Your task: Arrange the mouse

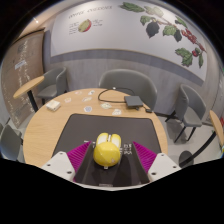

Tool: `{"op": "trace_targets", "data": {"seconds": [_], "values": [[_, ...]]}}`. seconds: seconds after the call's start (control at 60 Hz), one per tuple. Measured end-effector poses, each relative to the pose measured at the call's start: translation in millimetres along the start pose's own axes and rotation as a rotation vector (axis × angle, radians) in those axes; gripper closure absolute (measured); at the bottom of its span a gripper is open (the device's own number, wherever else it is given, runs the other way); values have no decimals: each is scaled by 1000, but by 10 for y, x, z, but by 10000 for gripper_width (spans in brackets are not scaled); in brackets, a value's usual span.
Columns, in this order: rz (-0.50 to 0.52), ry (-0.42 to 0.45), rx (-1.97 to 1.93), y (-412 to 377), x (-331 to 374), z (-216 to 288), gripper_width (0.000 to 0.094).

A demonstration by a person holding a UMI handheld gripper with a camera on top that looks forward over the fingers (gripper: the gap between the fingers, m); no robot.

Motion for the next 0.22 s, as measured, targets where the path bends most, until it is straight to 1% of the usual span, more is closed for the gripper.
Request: {"op": "trace_targets", "data": {"seconds": [0.017, 0.033, 0.083, 0.167, 0.217], "values": [[-11, 28, -5, 37, 67, 34, 82], [-14, 54, -12, 65, 115, 96, 62], [-6, 111, -34, 92, 363, 99, 75], [78, 165, -44, 18, 736, -47, 73], [114, 218, -55, 10, 985, -147, 70]]}}
Point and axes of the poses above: the point between the fingertips, and its own axes, seen from behind it with the camera up: y to the right, z up, x backward, against the way the camera looks, the point moved 3 cm from there along x, backward, against the way the camera looks, and after that the axes turned 14 degrees about -y, right-handed, at the moved point
